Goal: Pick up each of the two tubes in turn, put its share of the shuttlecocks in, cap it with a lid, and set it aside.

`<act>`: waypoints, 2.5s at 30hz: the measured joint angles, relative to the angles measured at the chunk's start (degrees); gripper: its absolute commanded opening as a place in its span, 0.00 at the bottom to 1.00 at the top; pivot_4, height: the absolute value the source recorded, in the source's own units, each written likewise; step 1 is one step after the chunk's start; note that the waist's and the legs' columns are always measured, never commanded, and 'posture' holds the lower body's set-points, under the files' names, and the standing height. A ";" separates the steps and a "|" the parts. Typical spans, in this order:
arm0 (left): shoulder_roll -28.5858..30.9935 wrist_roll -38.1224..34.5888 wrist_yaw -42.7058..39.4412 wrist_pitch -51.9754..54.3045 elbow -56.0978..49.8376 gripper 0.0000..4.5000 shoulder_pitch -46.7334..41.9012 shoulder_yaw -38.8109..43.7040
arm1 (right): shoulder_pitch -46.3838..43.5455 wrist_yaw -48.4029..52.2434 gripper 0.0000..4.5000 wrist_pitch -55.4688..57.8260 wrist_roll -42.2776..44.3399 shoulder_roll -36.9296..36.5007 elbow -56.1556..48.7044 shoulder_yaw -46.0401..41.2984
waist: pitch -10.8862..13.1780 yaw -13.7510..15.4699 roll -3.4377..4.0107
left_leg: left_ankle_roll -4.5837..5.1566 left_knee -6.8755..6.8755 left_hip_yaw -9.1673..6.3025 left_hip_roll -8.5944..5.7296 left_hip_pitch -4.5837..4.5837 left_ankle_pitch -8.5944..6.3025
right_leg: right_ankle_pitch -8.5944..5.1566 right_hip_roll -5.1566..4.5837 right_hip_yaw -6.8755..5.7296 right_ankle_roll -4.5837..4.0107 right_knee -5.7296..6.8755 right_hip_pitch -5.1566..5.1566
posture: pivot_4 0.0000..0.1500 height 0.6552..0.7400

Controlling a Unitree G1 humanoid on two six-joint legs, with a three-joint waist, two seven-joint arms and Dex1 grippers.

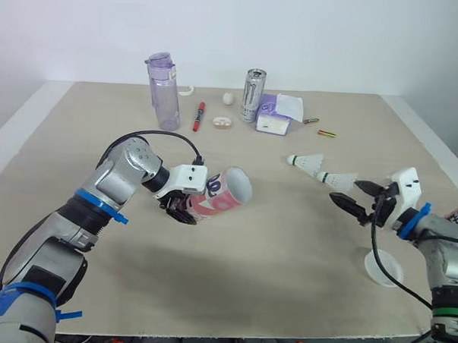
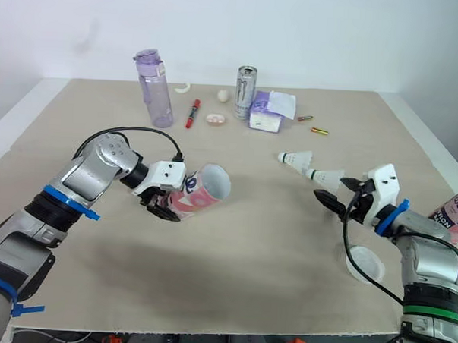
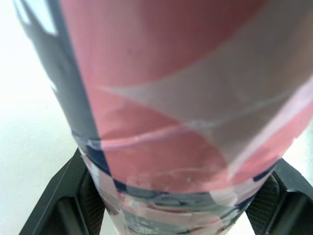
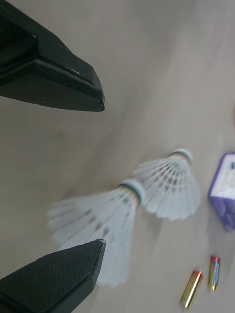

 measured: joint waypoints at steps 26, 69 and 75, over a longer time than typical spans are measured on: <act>0.34 -0.02 0.90 0.31 -0.89 0.70 1.07 0.75 | -14.69 -0.85 0.02 9.09 0.25 1.86 19.53 2.02 | -0.01 -0.30 0.03 | 0.00 -0.01 0.06 -0.01 0.08 0.00 | 0.03 0.07 0.20 0.05 0.01 0.04 | 1.00 1.00; -0.38 -0.67 0.86 0.35 -0.09 0.70 0.83 1.12 | -11.09 6.99 0.02 6.42 -1.57 -13.82 -49.84 21.01 | 0.07 -0.12 0.50 | 0.03 0.05 -0.05 -0.12 -0.32 0.02 | -0.16 0.29 0.59 0.11 0.04 -0.21 | 1.00 1.00; -0.37 -0.80 0.96 0.96 -0.41 0.70 0.92 1.14 | -13.42 8.23 0.08 4.25 -4.17 -11.26 -48.44 24.72 | 0.07 -0.09 0.50 | 0.03 0.05 -0.05 -0.12 -0.34 0.02 | -0.17 0.29 0.58 0.11 0.04 -0.21 | 1.00 1.00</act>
